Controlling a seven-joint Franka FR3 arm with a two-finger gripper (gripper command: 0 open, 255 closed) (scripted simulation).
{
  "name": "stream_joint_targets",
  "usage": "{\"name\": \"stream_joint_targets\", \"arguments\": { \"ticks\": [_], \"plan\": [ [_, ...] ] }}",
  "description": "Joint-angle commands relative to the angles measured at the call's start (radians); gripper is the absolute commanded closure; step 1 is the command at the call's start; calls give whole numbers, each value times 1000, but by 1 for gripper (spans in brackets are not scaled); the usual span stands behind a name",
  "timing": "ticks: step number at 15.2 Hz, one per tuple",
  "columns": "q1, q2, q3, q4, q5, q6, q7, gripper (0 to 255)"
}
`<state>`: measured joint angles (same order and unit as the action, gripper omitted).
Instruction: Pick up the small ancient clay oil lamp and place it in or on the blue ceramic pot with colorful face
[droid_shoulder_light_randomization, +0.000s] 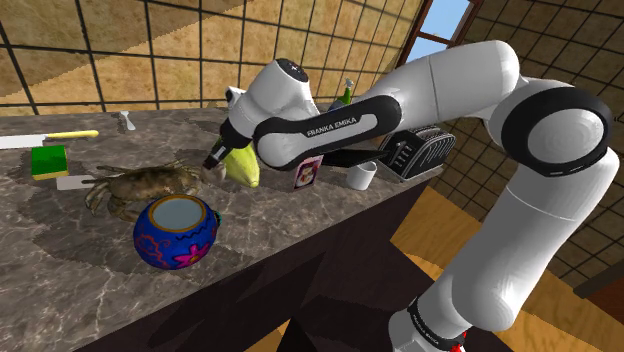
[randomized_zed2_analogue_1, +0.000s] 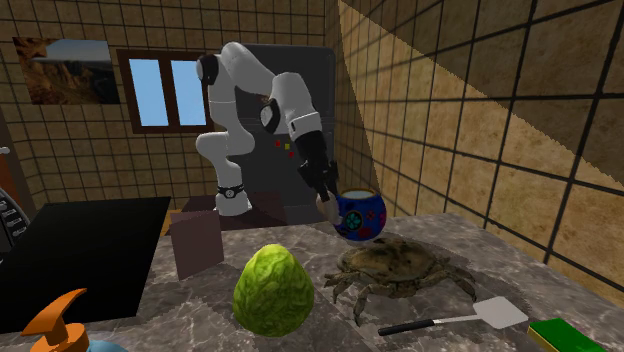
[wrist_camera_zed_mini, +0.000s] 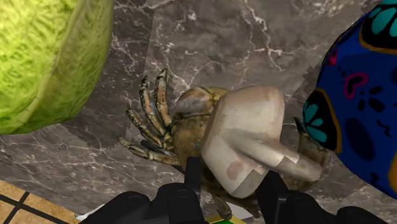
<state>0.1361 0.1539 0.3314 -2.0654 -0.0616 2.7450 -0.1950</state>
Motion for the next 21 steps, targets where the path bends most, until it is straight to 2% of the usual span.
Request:
{"name": "stream_joint_targets", "arguments": {
  "ticks": [1,12,21],
  "plan": [
    [-4,-16,4,13,13,-27,-10,255],
    [-12,-75,11,89,53,-160,-35,255],
    [97,-129,88,26,-100,-158,263,255]
  ]
}}
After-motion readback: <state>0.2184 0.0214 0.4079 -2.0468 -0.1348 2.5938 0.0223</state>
